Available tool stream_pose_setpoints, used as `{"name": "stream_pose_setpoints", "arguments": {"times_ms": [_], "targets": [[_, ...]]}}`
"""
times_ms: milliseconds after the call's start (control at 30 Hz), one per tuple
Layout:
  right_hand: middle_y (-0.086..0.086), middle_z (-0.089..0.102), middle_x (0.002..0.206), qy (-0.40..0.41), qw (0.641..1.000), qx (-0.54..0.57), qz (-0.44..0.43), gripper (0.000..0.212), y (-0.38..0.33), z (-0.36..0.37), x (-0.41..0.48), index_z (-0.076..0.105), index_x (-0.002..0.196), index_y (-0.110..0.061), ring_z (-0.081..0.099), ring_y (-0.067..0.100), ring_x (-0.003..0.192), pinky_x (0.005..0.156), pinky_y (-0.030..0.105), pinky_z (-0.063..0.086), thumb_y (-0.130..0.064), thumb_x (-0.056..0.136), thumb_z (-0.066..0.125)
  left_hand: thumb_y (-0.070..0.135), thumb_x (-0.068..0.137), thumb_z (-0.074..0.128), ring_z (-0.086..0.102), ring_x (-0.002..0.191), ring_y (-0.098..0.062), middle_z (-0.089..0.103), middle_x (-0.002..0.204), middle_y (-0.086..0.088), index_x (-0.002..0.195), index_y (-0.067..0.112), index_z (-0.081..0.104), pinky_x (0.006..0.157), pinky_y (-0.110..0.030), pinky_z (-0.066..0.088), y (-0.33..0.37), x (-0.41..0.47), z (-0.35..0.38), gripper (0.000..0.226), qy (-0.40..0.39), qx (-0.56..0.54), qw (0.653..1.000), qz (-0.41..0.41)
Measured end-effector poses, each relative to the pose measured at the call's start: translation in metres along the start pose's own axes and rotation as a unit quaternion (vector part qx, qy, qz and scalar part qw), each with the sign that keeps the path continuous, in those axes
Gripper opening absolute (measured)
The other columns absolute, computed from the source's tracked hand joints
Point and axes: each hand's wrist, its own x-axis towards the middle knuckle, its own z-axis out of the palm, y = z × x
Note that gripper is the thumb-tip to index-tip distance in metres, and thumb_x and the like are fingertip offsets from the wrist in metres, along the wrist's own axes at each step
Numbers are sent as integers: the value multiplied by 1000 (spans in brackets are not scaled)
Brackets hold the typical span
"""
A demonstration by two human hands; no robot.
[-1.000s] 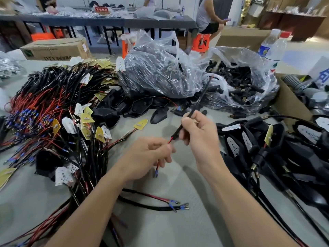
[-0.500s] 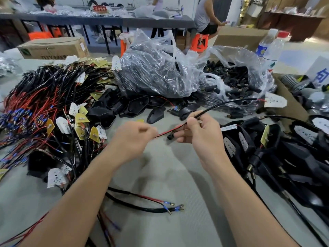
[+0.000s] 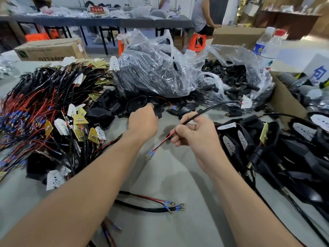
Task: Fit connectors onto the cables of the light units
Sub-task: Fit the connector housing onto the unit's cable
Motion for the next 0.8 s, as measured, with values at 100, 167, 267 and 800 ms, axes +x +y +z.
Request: {"name": "stream_pose_setpoints", "arguments": {"times_ms": [100,167,267,800], "targets": [[15,69,65,29,996,-79,12,26,0,-3,3,54,89,-14,54,21,45,45,26,40,12,82,55,35,89,65,67,95,-29,74,100,-3,121,25,64,76,-34,48,-5,-20,-17,33,-3,-114,993,-30],[11,70,64,53,986,-156,18,33,1,-4,4,61,95,-22,50,17,45,50,28,40,6,79,56,37,76,76,67,73,-16,77,81,2,100,28,76,68,-27,52,-8,-37,-35,26,-52,-247,966,-61],[2,73,65,42,959,-279,3,34,3,-5,3,68,103,-32,52,9,49,60,27,45,-6,82,60,33,76,72,62,64,-11,78,82,-8,86,20,82,60,-23,55,-17,-63,-63,19,-212,-418,881,-63],[6,62,60,-111,993,6,40,28,-3,18,-12,65,71,-4,47,12,41,40,20,36,0,98,55,31,69,92,60,84,-5,68,94,9,129,28,70,80,-22,49,-51,-87,-65,64,-236,-680,689,83]]}}
